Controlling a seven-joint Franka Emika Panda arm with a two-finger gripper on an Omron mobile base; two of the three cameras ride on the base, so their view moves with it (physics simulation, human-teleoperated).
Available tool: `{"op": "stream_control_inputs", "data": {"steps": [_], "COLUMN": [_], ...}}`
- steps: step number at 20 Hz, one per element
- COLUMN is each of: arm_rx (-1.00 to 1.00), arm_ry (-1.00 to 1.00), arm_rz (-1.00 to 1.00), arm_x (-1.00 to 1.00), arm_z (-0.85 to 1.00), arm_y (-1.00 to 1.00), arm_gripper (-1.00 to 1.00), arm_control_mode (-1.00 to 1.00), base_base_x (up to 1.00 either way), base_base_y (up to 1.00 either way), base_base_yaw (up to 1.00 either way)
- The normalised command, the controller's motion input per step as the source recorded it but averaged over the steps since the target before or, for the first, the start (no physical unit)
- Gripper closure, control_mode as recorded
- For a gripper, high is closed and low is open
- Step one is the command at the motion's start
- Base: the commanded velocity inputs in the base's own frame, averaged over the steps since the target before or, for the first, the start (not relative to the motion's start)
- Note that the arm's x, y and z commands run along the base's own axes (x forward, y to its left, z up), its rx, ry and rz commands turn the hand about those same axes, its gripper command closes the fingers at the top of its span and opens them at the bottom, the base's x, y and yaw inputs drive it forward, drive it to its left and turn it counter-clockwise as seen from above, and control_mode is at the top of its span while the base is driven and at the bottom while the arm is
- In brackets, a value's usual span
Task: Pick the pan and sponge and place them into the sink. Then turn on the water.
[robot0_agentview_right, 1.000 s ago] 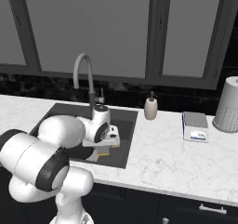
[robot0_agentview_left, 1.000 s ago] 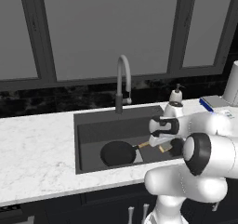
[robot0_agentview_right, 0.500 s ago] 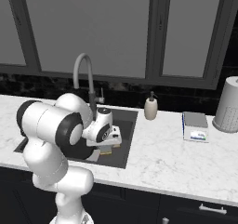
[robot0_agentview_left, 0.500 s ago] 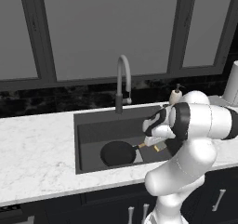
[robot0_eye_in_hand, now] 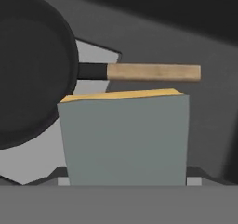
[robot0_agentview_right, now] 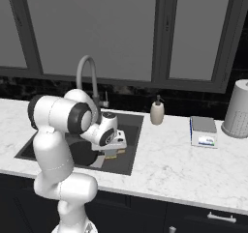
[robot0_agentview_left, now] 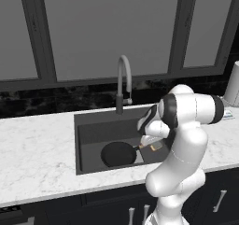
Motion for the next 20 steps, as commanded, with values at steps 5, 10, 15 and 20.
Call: {"op": "stream_control_inputs", "data": {"steps": [5,10,15,20], "arm_rx": [0.0,0.0,0.0,0.0], "arm_ry": [0.0,0.0,0.0,0.0], "arm_rz": [0.0,0.0,0.0,0.0], "arm_x": [0.28,0.22,0.1,0.13], "arm_z": [-0.24,-0.19,-0.14,-0.13], "arm_y": [0.07,0.01,0.01,0.03], "arm_gripper": [1.0,1.0,1.0,1.0], "arm_control_mode": [-1.0,-1.0,-1.0,-1.0], "base_base_x": [0.0,0.0,0.0,0.0], "base_base_y": [0.0,0.0,0.0,0.0], "base_base_yaw": [0.0,0.0,0.0,0.0]}}
